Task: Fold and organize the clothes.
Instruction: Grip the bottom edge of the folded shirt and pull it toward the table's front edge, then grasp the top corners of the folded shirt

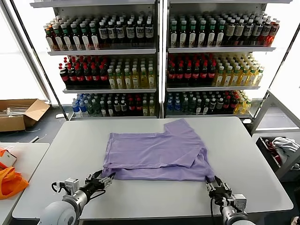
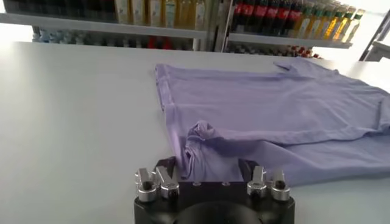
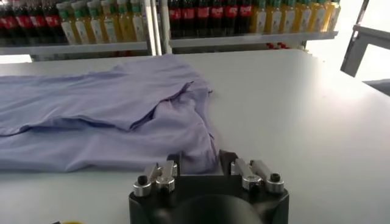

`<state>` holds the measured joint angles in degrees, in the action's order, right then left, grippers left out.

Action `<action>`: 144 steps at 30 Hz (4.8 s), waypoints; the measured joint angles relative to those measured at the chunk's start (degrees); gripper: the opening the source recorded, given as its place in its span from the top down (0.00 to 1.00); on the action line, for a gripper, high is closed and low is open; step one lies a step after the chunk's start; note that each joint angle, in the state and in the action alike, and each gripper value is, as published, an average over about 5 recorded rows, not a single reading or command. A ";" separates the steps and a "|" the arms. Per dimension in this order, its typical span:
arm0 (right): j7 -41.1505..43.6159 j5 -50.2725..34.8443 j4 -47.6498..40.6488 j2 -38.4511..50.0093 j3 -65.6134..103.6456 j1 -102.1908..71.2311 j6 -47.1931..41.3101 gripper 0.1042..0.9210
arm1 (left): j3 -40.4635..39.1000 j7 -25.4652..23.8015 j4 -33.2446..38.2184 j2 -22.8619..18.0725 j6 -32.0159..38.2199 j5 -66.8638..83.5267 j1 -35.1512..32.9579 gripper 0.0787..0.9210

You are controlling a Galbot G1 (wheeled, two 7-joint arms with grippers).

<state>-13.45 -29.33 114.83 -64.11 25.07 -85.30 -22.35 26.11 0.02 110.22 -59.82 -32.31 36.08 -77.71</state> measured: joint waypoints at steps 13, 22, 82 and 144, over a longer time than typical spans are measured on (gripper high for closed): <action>1.56 -0.26 0.96 0.76 0.24 -0.41 0.93 1.00 | 0.41 -0.32 -0.17 0.08 0.38 0.00 -1.36 0.85; 2.72 -0.28 3.95 1.67 1.93 -3.57 1.09 1.00 | 2.50 -0.36 2.51 0.40 0.34 -0.01 -5.32 0.97; 26.76 -1.88 -8.77 11.58 8.25 19.08 -6.74 0.12 | 11.15 -12.16 0.50 11.60 0.78 0.86 -1.48 0.12; 29.44 0.86 -55.51 -5.51 -21.79 60.03 -5.21 0.90 | -15.12 -14.63 -28.83 8.58 5.10 1.60 28.79 0.88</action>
<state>15.99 -28.47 59.32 -69.62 3.28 -25.26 -27.56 10.98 -14.61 81.39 -51.24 -27.21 37.68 -48.92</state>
